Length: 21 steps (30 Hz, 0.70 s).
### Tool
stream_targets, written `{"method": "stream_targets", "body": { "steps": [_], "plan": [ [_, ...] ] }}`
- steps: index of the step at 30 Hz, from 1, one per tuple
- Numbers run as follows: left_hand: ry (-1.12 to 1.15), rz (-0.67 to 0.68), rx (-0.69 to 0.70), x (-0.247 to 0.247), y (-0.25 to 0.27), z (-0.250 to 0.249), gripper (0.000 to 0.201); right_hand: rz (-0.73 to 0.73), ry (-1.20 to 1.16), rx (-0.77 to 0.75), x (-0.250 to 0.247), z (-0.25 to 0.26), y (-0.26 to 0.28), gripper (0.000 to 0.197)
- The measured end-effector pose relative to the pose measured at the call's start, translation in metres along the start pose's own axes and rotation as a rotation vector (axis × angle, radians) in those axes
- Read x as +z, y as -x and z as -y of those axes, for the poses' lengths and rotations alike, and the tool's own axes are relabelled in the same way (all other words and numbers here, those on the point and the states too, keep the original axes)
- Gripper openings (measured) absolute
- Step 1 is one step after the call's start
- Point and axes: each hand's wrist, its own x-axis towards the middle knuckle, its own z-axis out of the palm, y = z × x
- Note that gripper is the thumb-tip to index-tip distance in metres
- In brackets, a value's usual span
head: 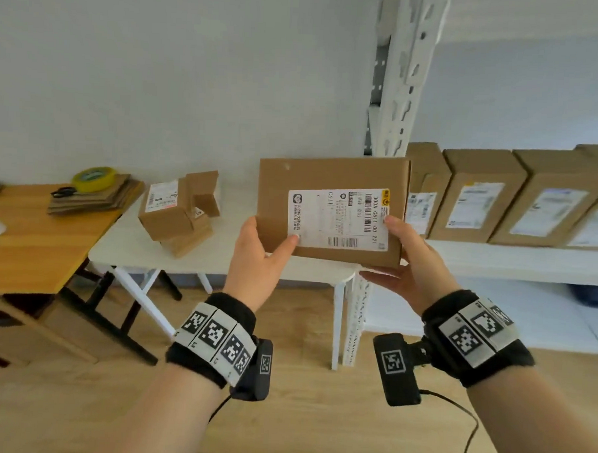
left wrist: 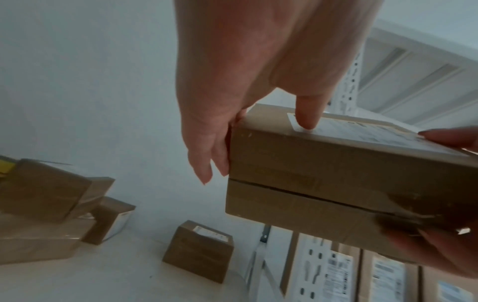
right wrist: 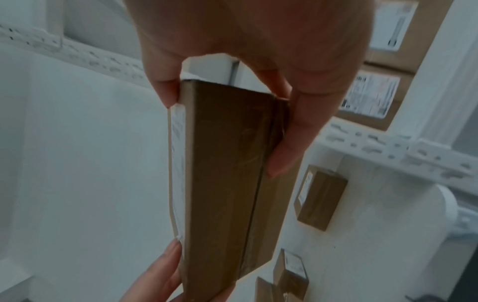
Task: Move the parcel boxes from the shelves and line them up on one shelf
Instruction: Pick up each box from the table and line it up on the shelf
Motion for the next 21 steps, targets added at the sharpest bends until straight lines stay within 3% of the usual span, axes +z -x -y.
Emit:
{"method": "stream_targets", "body": {
  "steps": [3, 8, 13, 15, 21],
  "plan": [
    [0.011, 0.029, 0.044, 0.023, 0.007, -0.024, 0.055, -0.002, 0.004, -0.079, -0.029, 0.013, 0.014, 0.037],
    [0.006, 0.161, 0.100, 0.079, 0.022, -0.072, 0.051, -0.070, 0.000, -0.240, -0.097, 0.040, 0.035, 0.050],
    [-0.155, 0.144, 0.245, 0.158, 0.045, -0.135, 0.087, -0.233, 0.086, -0.356, -0.195, 0.063, 0.055, 0.103],
    [-0.187, 0.148, 0.318, 0.193, 0.057, -0.164, 0.094, -0.295, 0.227, -0.396, -0.236, 0.074, 0.067, 0.104],
    [-0.187, 0.376, 0.505, 0.304, 0.092, -0.239, 0.090, -0.302, 0.636, -0.507, -0.346, 0.106, 0.106, 0.096]
  ]
}}
